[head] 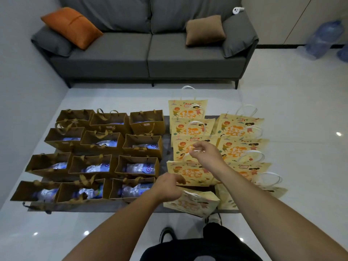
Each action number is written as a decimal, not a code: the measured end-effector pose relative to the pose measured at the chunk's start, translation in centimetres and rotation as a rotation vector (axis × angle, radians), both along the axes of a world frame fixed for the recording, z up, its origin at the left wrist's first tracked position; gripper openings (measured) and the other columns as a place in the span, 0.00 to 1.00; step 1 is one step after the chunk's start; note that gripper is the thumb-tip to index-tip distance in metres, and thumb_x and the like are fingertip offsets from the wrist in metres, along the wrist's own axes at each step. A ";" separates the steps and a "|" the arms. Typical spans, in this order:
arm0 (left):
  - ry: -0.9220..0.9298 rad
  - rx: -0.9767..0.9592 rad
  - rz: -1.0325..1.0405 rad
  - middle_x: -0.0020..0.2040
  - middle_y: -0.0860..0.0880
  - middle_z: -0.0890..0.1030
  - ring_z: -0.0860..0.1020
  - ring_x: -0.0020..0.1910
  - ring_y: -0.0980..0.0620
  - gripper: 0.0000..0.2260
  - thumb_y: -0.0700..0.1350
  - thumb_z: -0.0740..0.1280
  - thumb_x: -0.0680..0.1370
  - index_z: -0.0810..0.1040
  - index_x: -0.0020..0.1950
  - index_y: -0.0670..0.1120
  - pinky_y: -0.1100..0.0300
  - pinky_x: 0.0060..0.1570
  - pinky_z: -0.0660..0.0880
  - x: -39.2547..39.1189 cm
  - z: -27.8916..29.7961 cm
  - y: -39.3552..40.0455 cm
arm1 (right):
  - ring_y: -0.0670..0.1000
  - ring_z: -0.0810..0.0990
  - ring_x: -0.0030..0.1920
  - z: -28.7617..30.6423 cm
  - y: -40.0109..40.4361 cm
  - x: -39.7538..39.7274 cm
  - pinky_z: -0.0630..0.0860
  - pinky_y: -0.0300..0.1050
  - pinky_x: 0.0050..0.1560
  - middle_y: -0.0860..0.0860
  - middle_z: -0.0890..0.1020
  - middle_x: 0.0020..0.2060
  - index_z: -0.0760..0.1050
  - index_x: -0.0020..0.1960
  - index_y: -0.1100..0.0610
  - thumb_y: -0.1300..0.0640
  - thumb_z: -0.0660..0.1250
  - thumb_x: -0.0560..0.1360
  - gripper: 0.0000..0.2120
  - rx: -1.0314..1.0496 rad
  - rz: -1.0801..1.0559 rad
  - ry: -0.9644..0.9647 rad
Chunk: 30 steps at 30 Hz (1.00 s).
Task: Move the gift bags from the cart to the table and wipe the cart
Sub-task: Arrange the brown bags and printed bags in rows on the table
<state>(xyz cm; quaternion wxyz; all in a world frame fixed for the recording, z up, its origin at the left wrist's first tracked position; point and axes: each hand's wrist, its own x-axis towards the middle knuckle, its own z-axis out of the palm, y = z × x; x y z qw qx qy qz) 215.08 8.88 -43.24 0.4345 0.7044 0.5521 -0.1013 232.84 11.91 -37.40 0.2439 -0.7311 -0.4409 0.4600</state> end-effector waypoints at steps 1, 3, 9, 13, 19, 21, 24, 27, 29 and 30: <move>0.073 0.025 -0.143 0.66 0.47 0.77 0.72 0.67 0.45 0.23 0.45 0.68 0.72 0.78 0.68 0.56 0.47 0.67 0.71 0.1 -0.3 -0.1 | 0.50 0.82 0.48 -0.2 -0.7 0.4 0.75 0.40 0.34 0.47 0.79 0.61 0.75 0.67 0.51 0.53 0.70 0.78 0.18 0.004 -0.026 -0.044; 0.182 0.096 -0.338 0.64 0.47 0.78 0.71 0.67 0.45 0.21 0.53 0.70 0.74 0.77 0.68 0.57 0.42 0.71 0.63 0.7 -1.2 -0.5 | 0.52 0.84 0.44 -1.0 -2.6 1.3 0.81 0.48 0.38 0.49 0.80 0.61 0.74 0.69 0.51 0.59 0.68 0.78 0.21 0.024 -0.116 -0.128; 0.148 0.134 -0.165 0.57 0.45 0.81 0.78 0.57 0.44 0.11 0.48 0.64 0.81 0.82 0.60 0.51 0.52 0.54 0.77 1.7 -3.3 -1.2 | 0.52 0.76 0.64 -5.1 -8.5 4.8 0.75 0.43 0.58 0.49 0.77 0.67 0.74 0.71 0.53 0.61 0.74 0.73 0.27 -0.328 0.195 -0.275; 0.009 0.056 0.084 0.52 0.44 0.84 0.80 0.52 0.44 0.13 0.52 0.62 0.83 0.83 0.54 0.47 0.51 0.50 0.78 2.3 -3.0 0.1 | 0.50 0.78 0.58 -7.1 -10.2 4.6 0.78 0.44 0.52 0.50 0.77 0.68 0.73 0.73 0.50 0.57 0.75 0.72 0.30 -0.386 0.388 -0.283; 0.003 0.006 0.172 0.47 0.46 0.84 0.81 0.49 0.46 0.16 0.51 0.58 0.83 0.83 0.55 0.46 0.49 0.53 0.79 3.3 -2.6 1.0 | 0.52 0.80 0.48 -10.6 -10.4 4.2 0.77 0.46 0.45 0.50 0.85 0.52 0.83 0.58 0.49 0.49 0.67 0.80 0.10 -0.284 0.357 -0.424; 0.012 0.041 0.144 0.48 0.47 0.84 0.81 0.47 0.48 0.16 0.56 0.60 0.83 0.83 0.56 0.47 0.50 0.49 0.79 3.1 -2.6 1.0 | 0.55 0.80 0.49 -11.5 -10.1 4.4 0.77 0.47 0.47 0.52 0.85 0.51 0.84 0.56 0.53 0.51 0.65 0.82 0.11 -0.275 0.275 -0.373; 0.027 0.071 0.113 0.45 0.50 0.84 0.81 0.41 0.55 0.18 0.62 0.65 0.80 0.83 0.54 0.49 0.55 0.41 0.80 2.6 -2.8 1.0 | 0.55 0.78 0.46 -12.3 -8.9 5.1 0.76 0.47 0.44 0.54 0.83 0.51 0.82 0.58 0.56 0.50 0.65 0.82 0.12 -0.298 0.171 -0.320; -0.029 0.023 0.197 0.44 0.52 0.85 0.82 0.41 0.57 0.12 0.58 0.72 0.77 0.85 0.52 0.51 0.65 0.36 0.78 2.7 -3.2 1.1 | 0.56 0.77 0.48 -13.3 -7.8 5.5 0.71 0.45 0.40 0.56 0.82 0.54 0.79 0.62 0.56 0.48 0.66 0.82 0.15 -0.320 0.152 -0.313; 0.007 0.035 0.203 0.44 0.51 0.85 0.82 0.42 0.55 0.10 0.55 0.72 0.77 0.86 0.52 0.50 0.59 0.41 0.80 2.9 -3.8 1.5 | 0.58 0.79 0.57 -14.0 -7.2 5.7 0.72 0.45 0.45 0.56 0.81 0.60 0.77 0.67 0.57 0.46 0.68 0.80 0.20 -0.299 0.128 -0.287; 0.048 0.046 0.189 0.44 0.51 0.84 0.81 0.42 0.54 0.10 0.55 0.71 0.78 0.86 0.52 0.49 0.57 0.42 0.80 3.1 -4.2 1.8 | 0.59 0.78 0.60 -14.3 -7.1 5.7 0.71 0.45 0.47 0.56 0.80 0.63 0.75 0.69 0.57 0.46 0.68 0.80 0.22 -0.305 0.111 -0.276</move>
